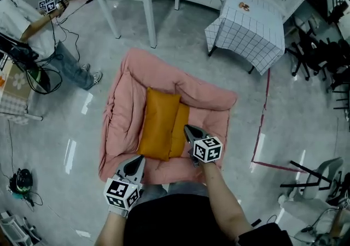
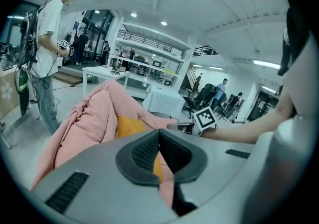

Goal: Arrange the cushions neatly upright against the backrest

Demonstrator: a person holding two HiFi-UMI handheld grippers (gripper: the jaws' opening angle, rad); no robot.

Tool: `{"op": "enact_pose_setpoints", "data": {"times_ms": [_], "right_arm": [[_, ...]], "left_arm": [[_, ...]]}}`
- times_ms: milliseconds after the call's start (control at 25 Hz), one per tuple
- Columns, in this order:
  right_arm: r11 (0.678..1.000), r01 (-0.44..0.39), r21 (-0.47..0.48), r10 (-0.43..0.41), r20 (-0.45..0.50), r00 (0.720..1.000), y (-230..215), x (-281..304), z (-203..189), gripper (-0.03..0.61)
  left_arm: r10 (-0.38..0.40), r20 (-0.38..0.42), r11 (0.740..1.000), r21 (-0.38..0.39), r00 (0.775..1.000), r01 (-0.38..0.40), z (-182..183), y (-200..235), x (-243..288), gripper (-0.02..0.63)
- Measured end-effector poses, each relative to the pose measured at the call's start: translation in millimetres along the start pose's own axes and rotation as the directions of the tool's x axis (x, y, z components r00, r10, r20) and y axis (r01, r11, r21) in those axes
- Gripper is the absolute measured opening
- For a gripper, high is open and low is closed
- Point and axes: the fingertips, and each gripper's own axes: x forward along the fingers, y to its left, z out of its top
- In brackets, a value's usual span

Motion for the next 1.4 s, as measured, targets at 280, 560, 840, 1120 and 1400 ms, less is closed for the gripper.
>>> {"op": "enact_pose_setpoints", "data": {"times_ms": [280, 560, 840, 1120, 1400], "right_arm": [[0.99, 0.137, -0.022, -0.135, 0.085, 0.987, 46.7, -53.2, 23.0, 0.011], [0.974, 0.221, -0.048, -0.207, 0.2, 0.958, 91.3, -104.2, 46.8, 0.011], [0.964, 0.252, -0.086, -0.211, 0.33, 0.92, 144.9, -171.4, 81.6, 0.009], [0.956, 0.257, -0.143, -0.184, 0.392, 0.902, 154.5, -215.2, 106.2, 0.009], [0.942, 0.286, -0.175, -0.184, 0.442, 0.878, 150.7, -247.4, 114.8, 0.008]], "left_arm": [[-0.181, 0.0, 0.983, 0.003, 0.983, 0.181, 19.5, 11.6, 0.7, 0.012], [-0.375, 0.008, 0.924, 0.089, 0.927, 0.373, 53.9, -14.4, 24.4, 0.012], [-0.465, 0.037, 0.868, 0.218, 0.885, 0.447, 90.1, -72.2, -6.3, 0.012], [-0.492, 0.067, 0.847, 0.269, 0.868, 0.459, 112.3, -118.0, -15.3, 0.012], [-0.495, 0.098, 0.838, 0.315, 0.863, 0.445, 124.8, -147.6, -23.4, 0.012]]}}
